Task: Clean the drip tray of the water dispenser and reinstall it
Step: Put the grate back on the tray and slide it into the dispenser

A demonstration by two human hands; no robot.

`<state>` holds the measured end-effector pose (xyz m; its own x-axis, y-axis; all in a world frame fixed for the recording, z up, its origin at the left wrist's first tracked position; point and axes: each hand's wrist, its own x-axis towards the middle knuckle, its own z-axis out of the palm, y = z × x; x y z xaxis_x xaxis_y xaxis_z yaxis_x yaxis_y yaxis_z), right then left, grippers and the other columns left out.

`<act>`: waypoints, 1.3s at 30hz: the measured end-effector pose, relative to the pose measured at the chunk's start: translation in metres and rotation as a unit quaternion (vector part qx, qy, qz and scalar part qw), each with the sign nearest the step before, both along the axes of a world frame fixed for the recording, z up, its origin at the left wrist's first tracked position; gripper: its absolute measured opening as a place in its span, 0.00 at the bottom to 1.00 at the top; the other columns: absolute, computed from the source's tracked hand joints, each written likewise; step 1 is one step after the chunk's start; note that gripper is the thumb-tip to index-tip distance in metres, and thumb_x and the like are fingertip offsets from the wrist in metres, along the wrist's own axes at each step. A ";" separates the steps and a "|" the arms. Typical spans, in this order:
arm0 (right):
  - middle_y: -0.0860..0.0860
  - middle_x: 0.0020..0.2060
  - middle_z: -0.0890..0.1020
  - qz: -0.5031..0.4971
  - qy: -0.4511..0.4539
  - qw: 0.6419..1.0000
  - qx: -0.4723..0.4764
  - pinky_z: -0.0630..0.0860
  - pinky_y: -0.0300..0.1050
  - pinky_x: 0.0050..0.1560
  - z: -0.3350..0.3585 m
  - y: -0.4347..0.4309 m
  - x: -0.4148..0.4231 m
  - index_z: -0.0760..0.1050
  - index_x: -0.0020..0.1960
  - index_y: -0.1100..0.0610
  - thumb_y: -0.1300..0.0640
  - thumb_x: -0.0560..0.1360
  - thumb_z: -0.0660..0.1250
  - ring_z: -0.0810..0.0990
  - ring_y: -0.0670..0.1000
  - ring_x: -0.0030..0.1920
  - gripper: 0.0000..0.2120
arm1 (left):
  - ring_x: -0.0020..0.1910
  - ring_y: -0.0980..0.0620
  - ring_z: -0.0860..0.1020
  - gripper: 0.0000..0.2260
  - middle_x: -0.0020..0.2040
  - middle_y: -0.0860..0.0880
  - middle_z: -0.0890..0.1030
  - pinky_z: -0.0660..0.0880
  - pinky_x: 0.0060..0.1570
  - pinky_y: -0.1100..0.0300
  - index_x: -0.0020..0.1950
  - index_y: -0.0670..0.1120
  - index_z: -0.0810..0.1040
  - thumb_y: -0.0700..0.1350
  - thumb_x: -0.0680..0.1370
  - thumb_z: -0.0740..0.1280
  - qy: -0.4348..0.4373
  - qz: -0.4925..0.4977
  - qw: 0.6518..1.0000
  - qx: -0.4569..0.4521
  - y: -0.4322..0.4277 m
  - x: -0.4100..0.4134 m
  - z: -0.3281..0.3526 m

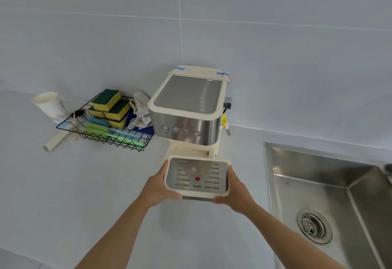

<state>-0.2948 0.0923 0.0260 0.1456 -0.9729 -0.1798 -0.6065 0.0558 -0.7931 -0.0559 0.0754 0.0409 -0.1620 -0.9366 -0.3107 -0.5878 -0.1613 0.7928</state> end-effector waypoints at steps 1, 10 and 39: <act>0.50 0.63 0.71 -0.004 -0.002 1.000 0.000 0.75 0.41 0.57 -0.002 -0.005 0.005 0.54 0.71 0.52 0.59 0.63 0.77 0.73 0.51 0.62 0.45 | 0.57 0.52 0.75 0.46 0.59 0.54 0.76 0.76 0.55 0.61 0.72 0.58 0.57 0.43 0.61 0.79 -0.001 -0.003 1.000 0.002 -0.007 0.005 -0.003; 0.49 0.65 0.68 -0.051 -0.005 0.999 0.010 0.71 0.28 0.52 -0.025 -0.039 0.042 0.51 0.73 0.50 0.60 0.62 0.77 0.72 0.49 0.63 0.48 | 0.53 0.56 0.74 0.48 0.54 0.57 0.73 0.70 0.41 0.74 0.75 0.53 0.50 0.41 0.64 0.77 -0.022 -0.060 0.998 0.014 -0.062 0.033 -0.020; 0.52 0.62 0.68 -0.097 0.083 0.988 0.090 0.70 0.35 0.53 -0.042 -0.088 0.049 0.62 0.67 0.57 0.58 0.66 0.76 0.67 0.45 0.53 0.35 | 0.52 0.52 0.75 0.35 0.52 0.52 0.76 0.72 0.45 0.65 0.65 0.47 0.67 0.39 0.62 0.78 -0.029 -0.072 0.996 0.051 -0.127 0.035 -0.058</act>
